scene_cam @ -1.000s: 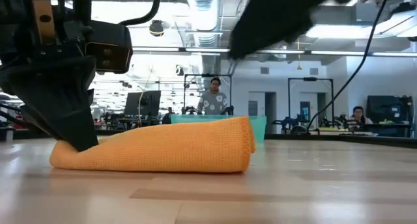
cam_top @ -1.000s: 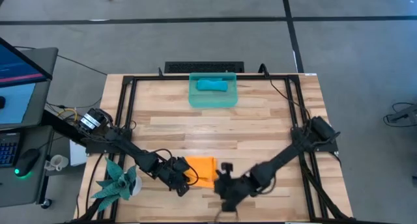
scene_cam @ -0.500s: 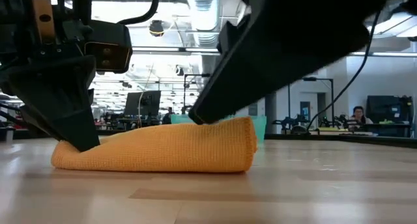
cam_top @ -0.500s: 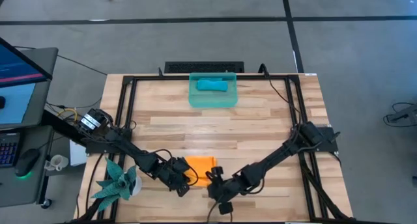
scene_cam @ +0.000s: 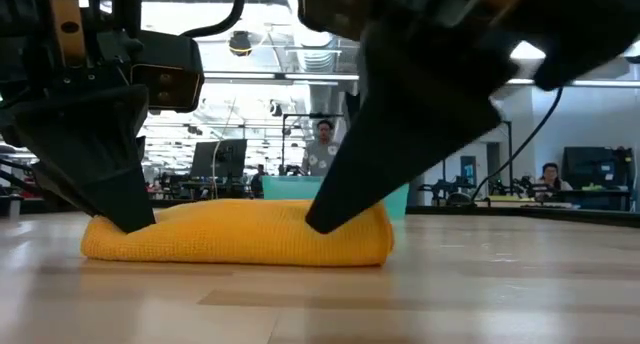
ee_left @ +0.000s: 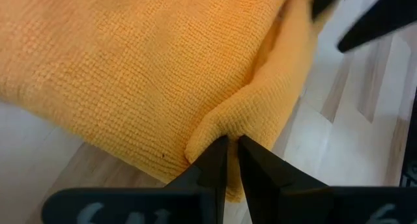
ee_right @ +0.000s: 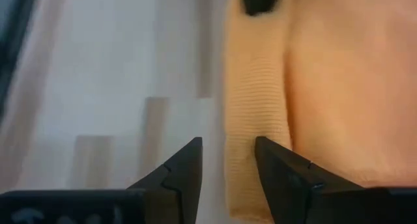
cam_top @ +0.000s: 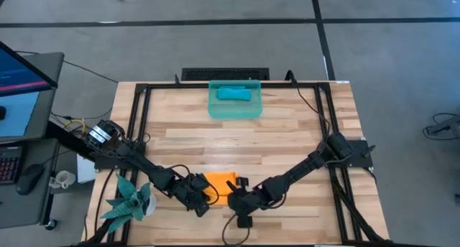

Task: Roll microfiber towels into tight, uniform cylinder then place into a basket
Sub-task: Roll the orange microfiber cloth

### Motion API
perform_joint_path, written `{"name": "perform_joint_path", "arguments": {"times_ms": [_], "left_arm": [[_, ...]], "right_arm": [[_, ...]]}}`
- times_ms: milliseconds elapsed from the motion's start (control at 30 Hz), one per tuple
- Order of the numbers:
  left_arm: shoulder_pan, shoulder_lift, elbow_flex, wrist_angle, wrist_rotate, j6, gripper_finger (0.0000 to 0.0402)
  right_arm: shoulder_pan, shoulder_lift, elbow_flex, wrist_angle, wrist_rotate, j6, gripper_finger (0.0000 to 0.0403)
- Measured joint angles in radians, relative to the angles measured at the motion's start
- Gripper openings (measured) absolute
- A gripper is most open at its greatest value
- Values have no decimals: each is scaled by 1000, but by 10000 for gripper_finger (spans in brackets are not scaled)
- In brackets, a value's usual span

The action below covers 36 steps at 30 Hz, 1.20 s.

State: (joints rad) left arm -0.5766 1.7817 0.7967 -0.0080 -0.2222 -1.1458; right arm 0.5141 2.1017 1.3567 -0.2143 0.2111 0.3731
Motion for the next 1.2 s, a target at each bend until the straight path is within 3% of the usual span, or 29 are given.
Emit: {"name": "perform_joint_path", "arguments": {"times_ms": [333,533,900,1200], "left_arm": [[0,0,0,0,-1,22,36],[0,0,0,0,1,67,36],[2,0,0,25,36,200,36],[3,0,1,28,79,222,46]], "right_arm": [[-66,23,4,-13,-11,252,165],[-93,40,6,-28,-107,377,165],[-98,39,3,-25,-129,418,165],[-97,39,1,-18,-131,424,165]]}}
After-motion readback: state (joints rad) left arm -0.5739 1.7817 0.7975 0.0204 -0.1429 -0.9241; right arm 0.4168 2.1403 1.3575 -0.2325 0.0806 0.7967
